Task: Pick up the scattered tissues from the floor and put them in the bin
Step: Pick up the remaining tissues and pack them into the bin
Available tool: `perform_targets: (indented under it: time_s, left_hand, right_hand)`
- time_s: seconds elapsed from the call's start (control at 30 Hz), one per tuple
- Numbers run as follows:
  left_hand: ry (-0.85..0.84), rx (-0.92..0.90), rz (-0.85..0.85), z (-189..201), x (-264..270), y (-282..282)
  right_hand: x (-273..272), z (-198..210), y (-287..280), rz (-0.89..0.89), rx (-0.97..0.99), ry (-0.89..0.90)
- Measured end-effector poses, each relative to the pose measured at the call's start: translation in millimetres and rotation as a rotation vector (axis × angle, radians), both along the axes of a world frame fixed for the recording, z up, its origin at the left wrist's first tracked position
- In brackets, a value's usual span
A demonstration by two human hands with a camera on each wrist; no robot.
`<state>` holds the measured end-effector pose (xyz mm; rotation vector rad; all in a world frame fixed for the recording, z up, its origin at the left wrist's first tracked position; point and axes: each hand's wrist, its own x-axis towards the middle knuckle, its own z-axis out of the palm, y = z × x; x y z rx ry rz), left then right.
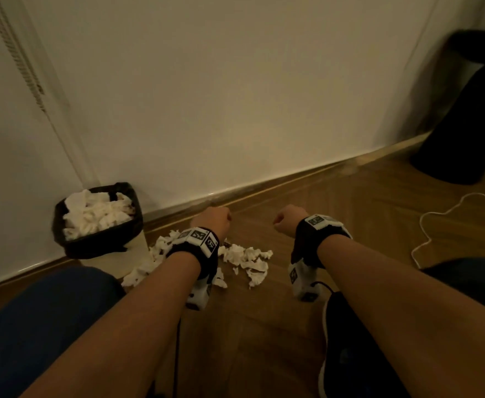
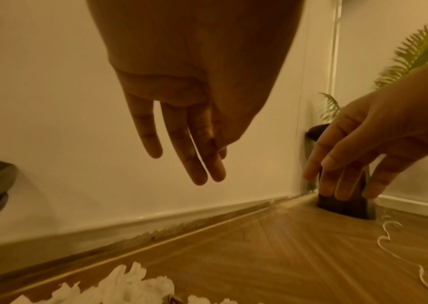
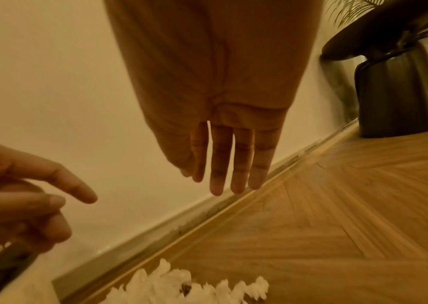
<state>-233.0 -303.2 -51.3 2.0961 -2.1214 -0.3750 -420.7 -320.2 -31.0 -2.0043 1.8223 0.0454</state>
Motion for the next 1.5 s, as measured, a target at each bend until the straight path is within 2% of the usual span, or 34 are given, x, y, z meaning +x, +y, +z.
perform_targets:
  time_s: [0.27, 0.4, 0.5, 0.6, 0.73, 0.93, 1.13, 1.3, 1.4, 1.5]
  left_hand:
    - [-0.007, 0.159, -0.017, -81, -17, -43]
    - [0.027, 0.227, -0.005, -126, -13, -61]
    - [0.036, 0.283, -0.002, -155, -10, -72]
    - [0.058, 0.278, 0.007, -181, -10, -82]
    - [0.086, 0.238, -0.005, -210, -14, -94]
    - [0.053, 0.334, -0.048, -243, -20, -99]
    - [0.009, 0.329, -0.091, -258, -23, -90]
    - [0.023, 0.232, -0.073, -264, -22, -83]
    - [0.047, 0.281, -0.066, -262, -18, -86]
    - [0.252, 0.3, 0.057, -260, -12, -87]
  right_hand:
    - [-6, -96, -26, -0.072, 0.223, 0.028]
    - [-3, -140, -43, -0.108, 0.281, 0.042]
    - [6, -170, -56, -0.071, 0.307, 0.011]
    - [16, -199, -63, -0.038, 0.325, 0.002]
    - [26, -229, -67, -0.084, 0.317, 0.046]
    - [34, -256, -63, -0.13, 0.343, 0.014]
    - [40, -269, -47, 0.066, 0.248, 0.101]
    - [51, -276, -36, 0.162, 0.154, 0.048]
    - [51, -278, -32, 0.067, 0.197, -0.08]
    - [40, -283, -36, -0.21, 0.228, -0.209]
